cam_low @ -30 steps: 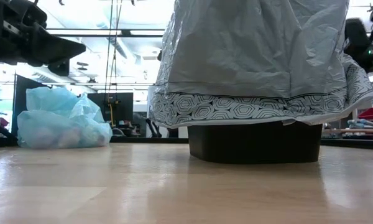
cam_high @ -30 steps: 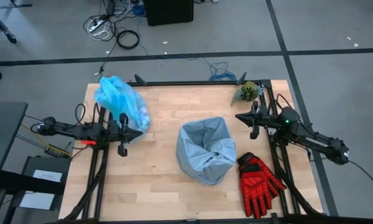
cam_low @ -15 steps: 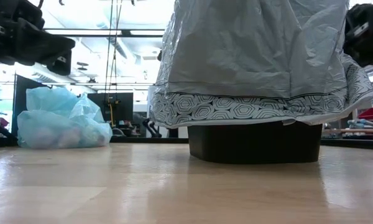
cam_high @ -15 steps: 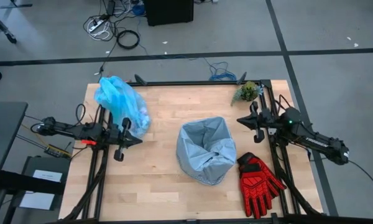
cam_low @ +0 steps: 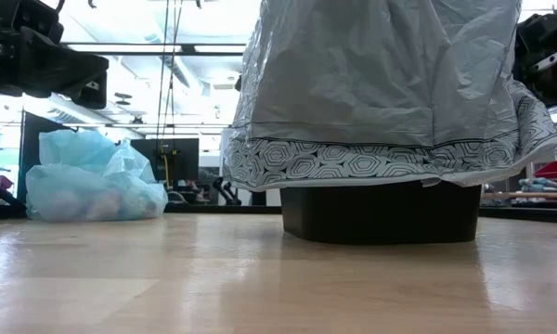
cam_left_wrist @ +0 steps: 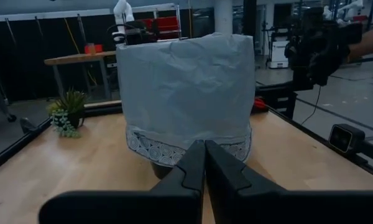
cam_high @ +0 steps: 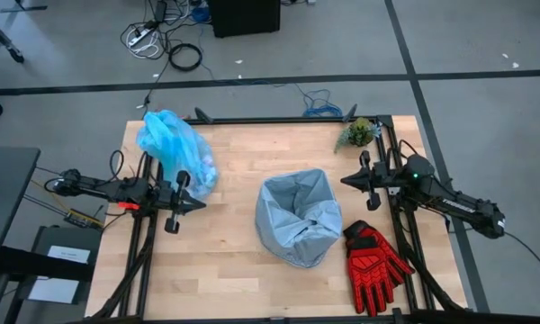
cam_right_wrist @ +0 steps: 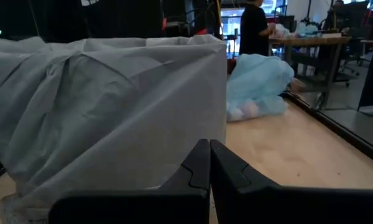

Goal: Place trash/remove bag and relplace
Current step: Return to Home Position

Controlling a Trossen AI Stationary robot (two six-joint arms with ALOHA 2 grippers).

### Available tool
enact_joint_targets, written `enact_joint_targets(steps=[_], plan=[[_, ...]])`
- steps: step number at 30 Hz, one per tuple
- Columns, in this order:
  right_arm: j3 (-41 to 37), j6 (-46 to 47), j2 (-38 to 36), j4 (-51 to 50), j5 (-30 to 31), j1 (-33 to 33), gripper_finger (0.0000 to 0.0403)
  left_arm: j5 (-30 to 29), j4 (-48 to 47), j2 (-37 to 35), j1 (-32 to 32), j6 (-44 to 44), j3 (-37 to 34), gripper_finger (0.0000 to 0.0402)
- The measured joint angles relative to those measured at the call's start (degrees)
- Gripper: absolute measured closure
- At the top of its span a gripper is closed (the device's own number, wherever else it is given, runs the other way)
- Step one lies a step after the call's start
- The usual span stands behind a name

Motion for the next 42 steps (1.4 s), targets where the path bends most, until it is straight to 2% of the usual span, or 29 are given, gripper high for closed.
enact_joint_targets(steps=[4, 11, 15, 18, 27, 32, 42], plan=[[0.0, -3.9, 0.0, -4.9, 0.3, -0.5, 0.0403, -0.1, 0.0, 0.0, 0.0, -0.2, 0.0, 0.0381], [0.0, -5.3, 0.5, -5.1, -0.1, -4.1, 0.0403, -0.1, 0.0, 0.0, 0.0, -1.4, 0.0, 0.0381], [0.0, -5.3, 0.5, -5.0, -3.4, -5.4, 0.0403, -0.4, 0.0, 0.0, 0.0, -1.0, 0.0, 0.0381], [0.0, -5.3, 0.5, -4.8, -5.1, -5.5, 0.0403, -0.4, 0.0, 0.0, 0.0, -0.2, 0.0, 0.0381], [0.0, -5.4, 0.5, -4.1, -5.0, -5.5, 0.0403, 1.2, -0.3, 0.0, 0.0, 1.5, -0.1, 0.0381], [-0.1, -4.2, 0.5, -3.3, -0.9, -5.6, 0.0403, 1.2, 0.5, 0.0, 0.0, 2.8, -0.1, 0.0381], [-0.1, -5.9, 0.5, -1.3, -4.6, -5.5, 0.0403, 1.0, 1.2, 0.0, 0.0, 3.2, -0.1, 0.0381]])
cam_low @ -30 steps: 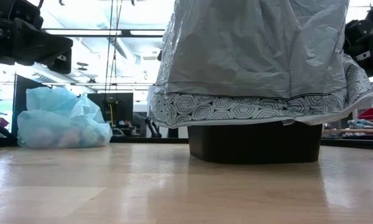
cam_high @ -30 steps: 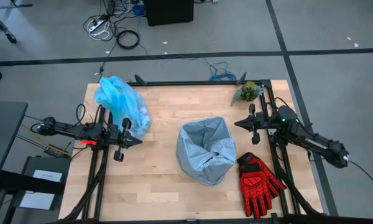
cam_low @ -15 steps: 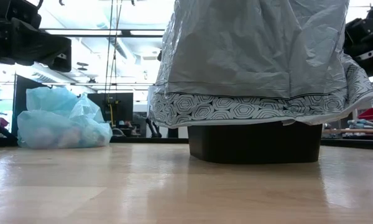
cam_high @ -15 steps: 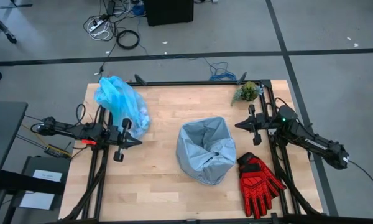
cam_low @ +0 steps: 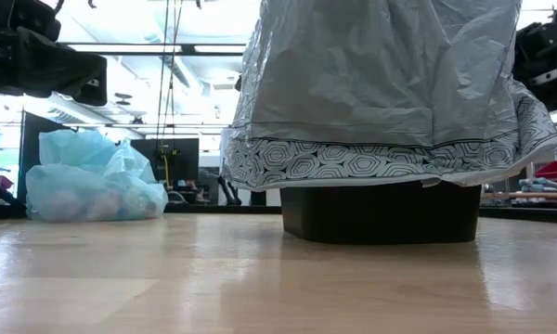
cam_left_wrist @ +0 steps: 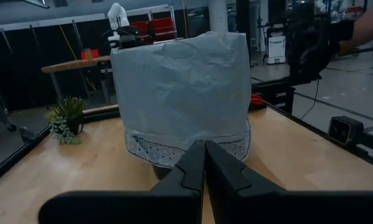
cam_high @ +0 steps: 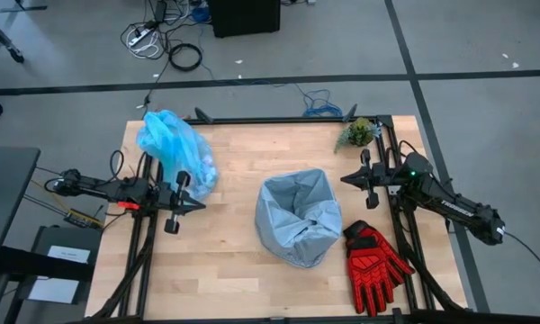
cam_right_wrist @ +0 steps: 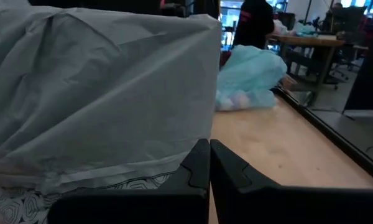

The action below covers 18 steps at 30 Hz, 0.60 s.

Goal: Place trash/remove bag and relplace
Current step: Return to Home Position

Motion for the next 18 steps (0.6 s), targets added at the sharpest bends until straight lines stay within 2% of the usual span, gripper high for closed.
enact_joint_targets(steps=[3, 8, 12, 18], plan=[[0.0, 0.0, 0.0, 0.1, -0.3, 0.0, 0.0403, -0.2, 2.6, -0.1, 0.0, 1.2, 0.0, 0.0381], [0.0, 0.6, 0.0, 1.4, -0.9, 0.0, 0.0403, -0.4, 0.7, 0.0, 0.0, -1.7, 0.0, 0.0381], [0.0, 4.0, 0.0, 1.7, 3.0, 0.0, 0.0403, -0.9, -0.2, 0.0, 0.0, -7.7, 0.0, 0.0381], [0.0, 11.1, 0.0, -2.5, 6.5, 0.0, 0.0403, -8.4, 1.4, 0.0, 0.0, -11.1, 0.0, 0.0381]])
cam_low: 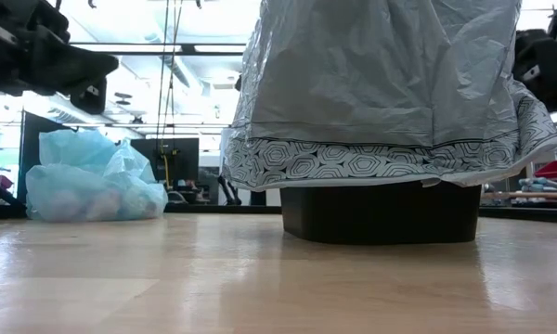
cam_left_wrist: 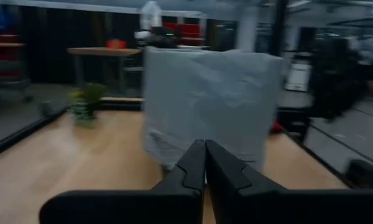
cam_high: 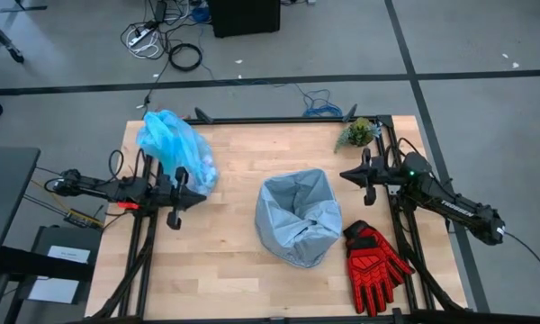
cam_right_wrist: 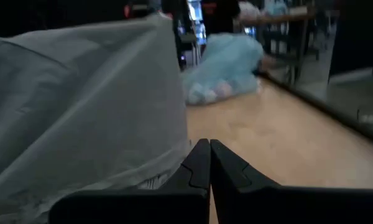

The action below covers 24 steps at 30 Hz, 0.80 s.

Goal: Place trash/remove bag and relplace
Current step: Return to Home Position

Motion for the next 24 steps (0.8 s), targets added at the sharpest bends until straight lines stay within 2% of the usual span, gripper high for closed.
enact_joint_targets(steps=[24], plan=[[0.0, 0.0, 0.0, 0.3, 0.0, 0.0, 0.0401, -1.0, 0.1, 0.0, 0.0, 0.3, 0.0, 0.0381]])
